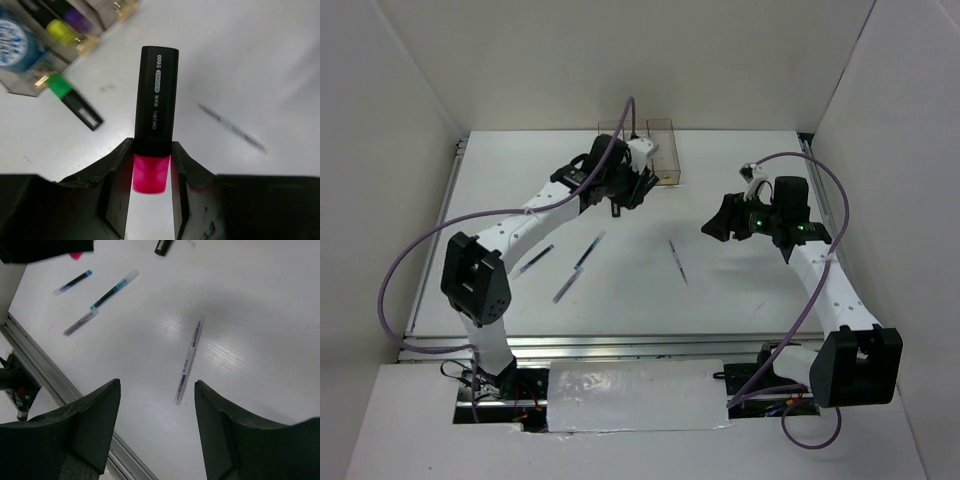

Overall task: Sort the stationery into containers
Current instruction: Place the stationery into the container

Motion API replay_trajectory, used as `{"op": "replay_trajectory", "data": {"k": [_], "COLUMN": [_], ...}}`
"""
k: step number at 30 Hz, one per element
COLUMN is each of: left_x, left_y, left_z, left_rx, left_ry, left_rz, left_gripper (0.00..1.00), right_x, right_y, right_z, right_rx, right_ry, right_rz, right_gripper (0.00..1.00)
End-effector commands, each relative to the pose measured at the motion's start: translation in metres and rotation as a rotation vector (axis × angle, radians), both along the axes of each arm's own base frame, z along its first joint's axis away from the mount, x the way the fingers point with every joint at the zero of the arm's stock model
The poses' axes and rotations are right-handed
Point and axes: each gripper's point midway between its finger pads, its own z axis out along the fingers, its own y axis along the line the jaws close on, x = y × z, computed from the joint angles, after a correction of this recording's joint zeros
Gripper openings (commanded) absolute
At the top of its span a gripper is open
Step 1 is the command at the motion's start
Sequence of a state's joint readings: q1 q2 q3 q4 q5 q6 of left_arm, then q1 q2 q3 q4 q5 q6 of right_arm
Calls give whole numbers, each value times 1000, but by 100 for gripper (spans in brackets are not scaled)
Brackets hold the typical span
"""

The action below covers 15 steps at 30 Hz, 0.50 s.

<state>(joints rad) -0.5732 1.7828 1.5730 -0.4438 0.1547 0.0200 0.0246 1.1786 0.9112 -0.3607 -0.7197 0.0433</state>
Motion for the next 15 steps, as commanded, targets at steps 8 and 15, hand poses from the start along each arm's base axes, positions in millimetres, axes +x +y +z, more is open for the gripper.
{"op": "replay_trajectory", "data": {"k": [8,15], "left_x": [141,198], "left_y": [0,7], "left_z": [12,13], "left_rx": [-197,-254], "left_ry": [-8,-205], "left_rz": [600,680], "left_gripper": [0,0], "right_x": [11,17], "right_y": [-3,-23], "right_z": [16,12], "right_rx": [33,21], "right_ry": [-33,-19], "right_rz": [-26,-75], "right_gripper": [67,67]}}
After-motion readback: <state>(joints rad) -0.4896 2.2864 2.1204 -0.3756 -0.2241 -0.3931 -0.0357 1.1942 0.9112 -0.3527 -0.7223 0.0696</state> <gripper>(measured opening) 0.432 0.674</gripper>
